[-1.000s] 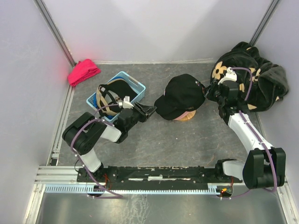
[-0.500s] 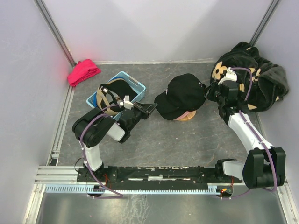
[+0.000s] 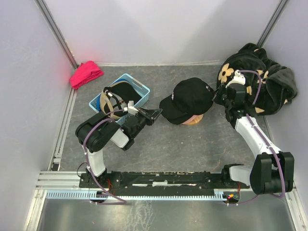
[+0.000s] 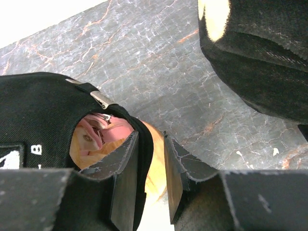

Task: Stack the hats
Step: Stack the hat on the hat.

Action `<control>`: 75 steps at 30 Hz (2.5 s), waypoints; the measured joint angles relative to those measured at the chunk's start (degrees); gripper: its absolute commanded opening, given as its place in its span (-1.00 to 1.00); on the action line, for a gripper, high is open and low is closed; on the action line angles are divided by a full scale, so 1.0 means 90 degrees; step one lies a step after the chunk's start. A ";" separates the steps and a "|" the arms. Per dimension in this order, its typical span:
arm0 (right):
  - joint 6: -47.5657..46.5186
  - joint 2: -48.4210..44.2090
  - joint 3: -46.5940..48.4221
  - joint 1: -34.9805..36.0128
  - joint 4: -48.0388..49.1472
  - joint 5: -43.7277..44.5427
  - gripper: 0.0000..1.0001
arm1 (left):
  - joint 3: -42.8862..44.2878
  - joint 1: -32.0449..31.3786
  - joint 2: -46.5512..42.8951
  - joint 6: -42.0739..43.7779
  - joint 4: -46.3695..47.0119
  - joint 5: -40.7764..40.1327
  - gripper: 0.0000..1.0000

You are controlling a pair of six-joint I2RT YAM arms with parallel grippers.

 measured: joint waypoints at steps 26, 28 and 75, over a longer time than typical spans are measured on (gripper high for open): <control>0.0199 0.0372 0.0007 0.0029 0.0087 0.0359 -0.32 | 0.0168 -0.0486 0.0036 0.0002 -0.0981 -0.0333 -0.90; 0.0209 0.0415 0.0019 0.0029 0.0102 0.0357 -0.32 | 0.0238 -0.0493 0.0039 0.0002 -0.1151 -0.0338 -0.88; 0.0362 0.0440 0.0335 0.0330 -0.0352 0.0996 0.04 | -0.0155 -0.0539 -0.1333 0.0447 -0.3031 -0.1282 -0.75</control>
